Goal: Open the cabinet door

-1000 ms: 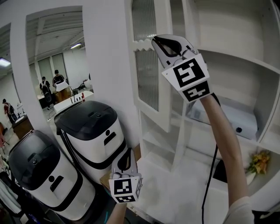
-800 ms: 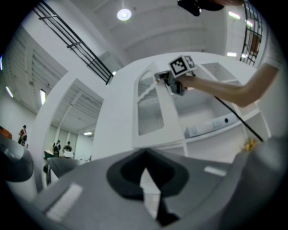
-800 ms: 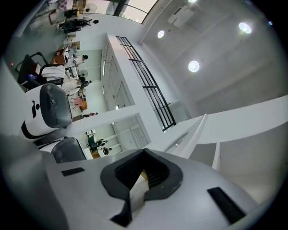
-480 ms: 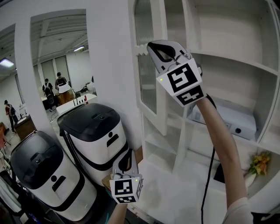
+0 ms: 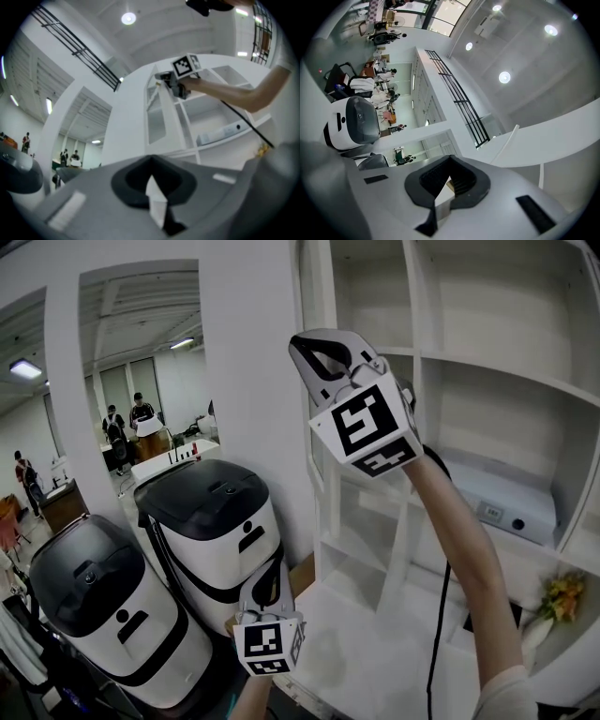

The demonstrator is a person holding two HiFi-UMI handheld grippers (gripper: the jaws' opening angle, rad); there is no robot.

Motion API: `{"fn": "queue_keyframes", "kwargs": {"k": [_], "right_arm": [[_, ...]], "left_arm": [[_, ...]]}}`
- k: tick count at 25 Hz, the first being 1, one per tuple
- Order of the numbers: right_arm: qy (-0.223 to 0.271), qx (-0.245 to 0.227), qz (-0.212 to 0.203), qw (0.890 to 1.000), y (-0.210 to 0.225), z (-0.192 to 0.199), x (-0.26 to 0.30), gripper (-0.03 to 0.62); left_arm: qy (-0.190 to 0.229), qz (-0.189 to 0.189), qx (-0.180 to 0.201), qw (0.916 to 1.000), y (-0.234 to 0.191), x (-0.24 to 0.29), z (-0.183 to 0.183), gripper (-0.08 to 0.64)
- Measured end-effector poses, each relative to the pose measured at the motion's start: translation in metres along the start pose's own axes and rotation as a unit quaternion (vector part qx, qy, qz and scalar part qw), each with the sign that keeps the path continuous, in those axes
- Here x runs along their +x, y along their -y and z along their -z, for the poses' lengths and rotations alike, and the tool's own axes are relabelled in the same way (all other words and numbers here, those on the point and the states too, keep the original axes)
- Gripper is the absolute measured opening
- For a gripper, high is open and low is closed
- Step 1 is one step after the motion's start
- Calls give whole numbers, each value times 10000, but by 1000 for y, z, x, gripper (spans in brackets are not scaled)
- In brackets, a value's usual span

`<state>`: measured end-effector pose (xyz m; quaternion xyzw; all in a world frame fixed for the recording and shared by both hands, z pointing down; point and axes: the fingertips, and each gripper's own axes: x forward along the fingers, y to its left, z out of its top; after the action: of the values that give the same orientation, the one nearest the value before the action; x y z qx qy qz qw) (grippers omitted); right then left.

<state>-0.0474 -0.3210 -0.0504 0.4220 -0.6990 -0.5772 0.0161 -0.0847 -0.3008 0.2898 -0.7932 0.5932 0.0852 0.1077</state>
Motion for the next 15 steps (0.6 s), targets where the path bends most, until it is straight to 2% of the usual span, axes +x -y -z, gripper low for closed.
{"fn": "queue_keyframes", "kwargs": {"k": [7,15], "right_arm": [[103,-191,-16,9998,-23,-22,20,0],[83,-461,-295,9985,-57,-41,52,0]], "left_arm": [[-20,-165,40,9999,-12,-4,1,6],[-60,-457,99,9989,-39,-10,5,6]]}}
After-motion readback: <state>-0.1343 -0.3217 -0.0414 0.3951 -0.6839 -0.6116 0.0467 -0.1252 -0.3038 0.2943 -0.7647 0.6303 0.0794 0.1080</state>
